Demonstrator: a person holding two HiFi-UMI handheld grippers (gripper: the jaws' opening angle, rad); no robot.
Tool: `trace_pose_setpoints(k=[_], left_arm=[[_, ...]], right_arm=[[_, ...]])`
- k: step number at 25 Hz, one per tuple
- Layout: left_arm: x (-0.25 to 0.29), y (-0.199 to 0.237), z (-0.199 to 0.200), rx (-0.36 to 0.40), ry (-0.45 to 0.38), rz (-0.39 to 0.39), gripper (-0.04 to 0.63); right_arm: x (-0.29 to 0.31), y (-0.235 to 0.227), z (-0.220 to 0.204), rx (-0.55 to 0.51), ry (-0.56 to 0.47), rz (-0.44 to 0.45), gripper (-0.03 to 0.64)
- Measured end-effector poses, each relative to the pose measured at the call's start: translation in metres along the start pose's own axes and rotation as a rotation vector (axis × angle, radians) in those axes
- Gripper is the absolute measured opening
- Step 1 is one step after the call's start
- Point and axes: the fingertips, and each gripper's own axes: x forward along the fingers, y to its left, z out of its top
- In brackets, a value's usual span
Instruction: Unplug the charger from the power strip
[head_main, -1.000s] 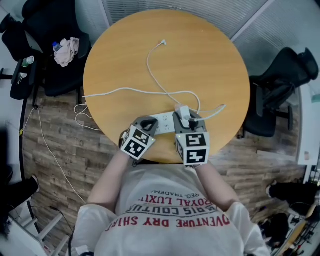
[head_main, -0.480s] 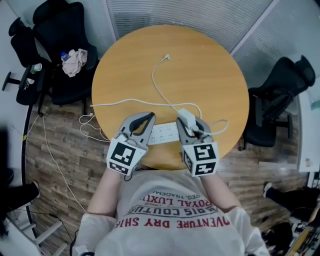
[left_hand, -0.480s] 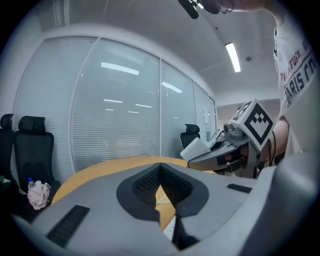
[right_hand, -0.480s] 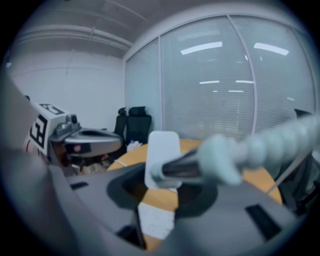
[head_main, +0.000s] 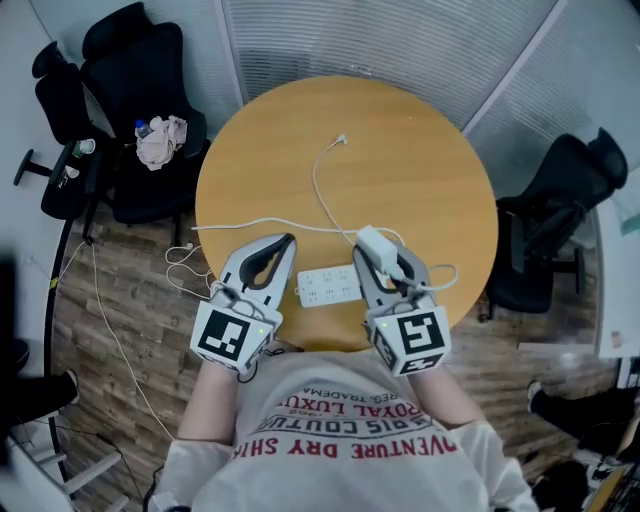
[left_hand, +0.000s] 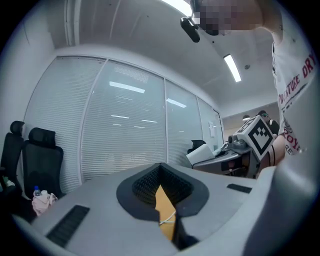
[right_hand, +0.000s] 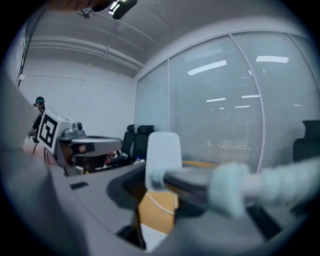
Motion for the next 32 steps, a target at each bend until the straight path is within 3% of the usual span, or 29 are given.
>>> trace_pose_setpoints(k=[7, 19, 27, 32], left_arm=[[-0.001, 0.005, -0.002, -0.005, 0.014, 0.018, 0.034], [0.0, 0.003, -0.017, -0.04, 0.076, 0.019, 0.034], [0.0, -0.007, -0.021, -0.003, 0.07, 0.001, 0.034], [-0.002, -0.01, -0.021, -0.054, 0.083, 0.012, 0.034]], right_arm=[[0.004, 0.007, 0.0, -0.006, -0.007, 0.013, 0.155], [0.002, -0.004, -0.003, 0.018, -0.011, -0.044, 0.155], [-0.005, -0.003, -0.007, 0.019, -0.009, -0.053, 0.155], [-0.007, 0.0, -0.008, 0.026, -0.007, -0.052, 0.155]])
